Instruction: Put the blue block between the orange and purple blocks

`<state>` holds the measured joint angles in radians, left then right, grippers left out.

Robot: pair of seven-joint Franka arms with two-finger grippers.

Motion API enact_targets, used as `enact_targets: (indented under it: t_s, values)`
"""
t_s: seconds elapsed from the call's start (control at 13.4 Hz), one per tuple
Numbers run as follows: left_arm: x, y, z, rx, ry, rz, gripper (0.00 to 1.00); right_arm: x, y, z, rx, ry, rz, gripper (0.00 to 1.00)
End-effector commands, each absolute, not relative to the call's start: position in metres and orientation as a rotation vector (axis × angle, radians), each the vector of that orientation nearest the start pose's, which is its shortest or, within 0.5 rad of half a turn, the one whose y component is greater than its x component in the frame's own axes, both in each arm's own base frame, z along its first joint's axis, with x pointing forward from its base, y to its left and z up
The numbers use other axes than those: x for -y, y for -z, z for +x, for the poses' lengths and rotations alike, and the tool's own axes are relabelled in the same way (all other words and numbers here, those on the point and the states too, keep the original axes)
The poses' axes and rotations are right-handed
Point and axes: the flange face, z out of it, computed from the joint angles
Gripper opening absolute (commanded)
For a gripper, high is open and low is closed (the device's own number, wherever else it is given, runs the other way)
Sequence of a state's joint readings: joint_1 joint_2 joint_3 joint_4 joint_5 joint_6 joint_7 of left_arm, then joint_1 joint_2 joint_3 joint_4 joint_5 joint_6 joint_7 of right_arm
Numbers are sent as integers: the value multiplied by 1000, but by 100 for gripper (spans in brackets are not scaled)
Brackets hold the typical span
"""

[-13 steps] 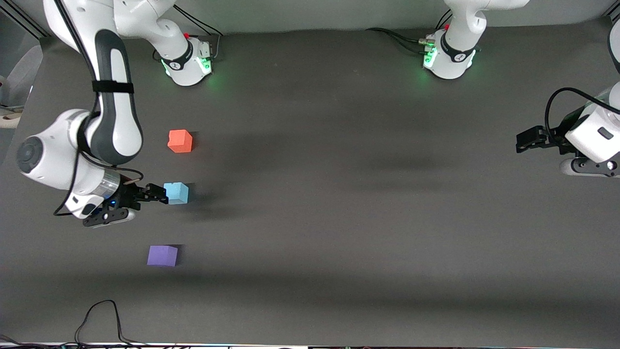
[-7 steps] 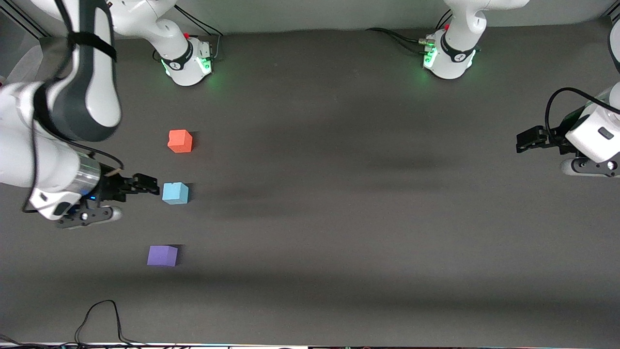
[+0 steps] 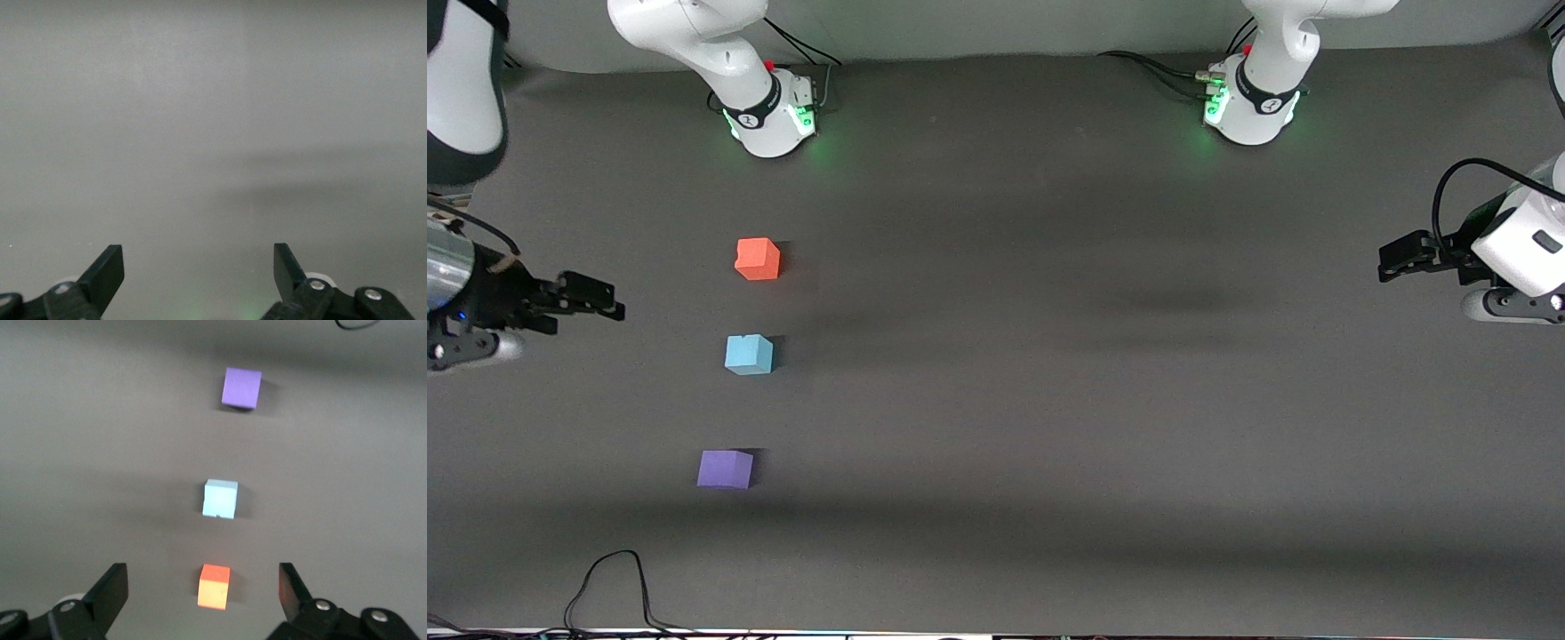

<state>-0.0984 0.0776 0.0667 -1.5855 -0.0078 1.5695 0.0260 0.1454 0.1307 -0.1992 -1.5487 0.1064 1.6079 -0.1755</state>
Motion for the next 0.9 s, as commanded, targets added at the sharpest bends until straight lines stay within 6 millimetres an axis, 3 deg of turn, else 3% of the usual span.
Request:
enact_targets:
  t_s: [0.0, 0.82]
  values:
    - [19, -580, 573, -94, -125, -3131, 100, -4, -570, 557, 117, -9, -3115, 100]
    - [18, -578, 574, -87, -129, -3131, 100, 3, -560, 551, 133, -23, -3130, 100]
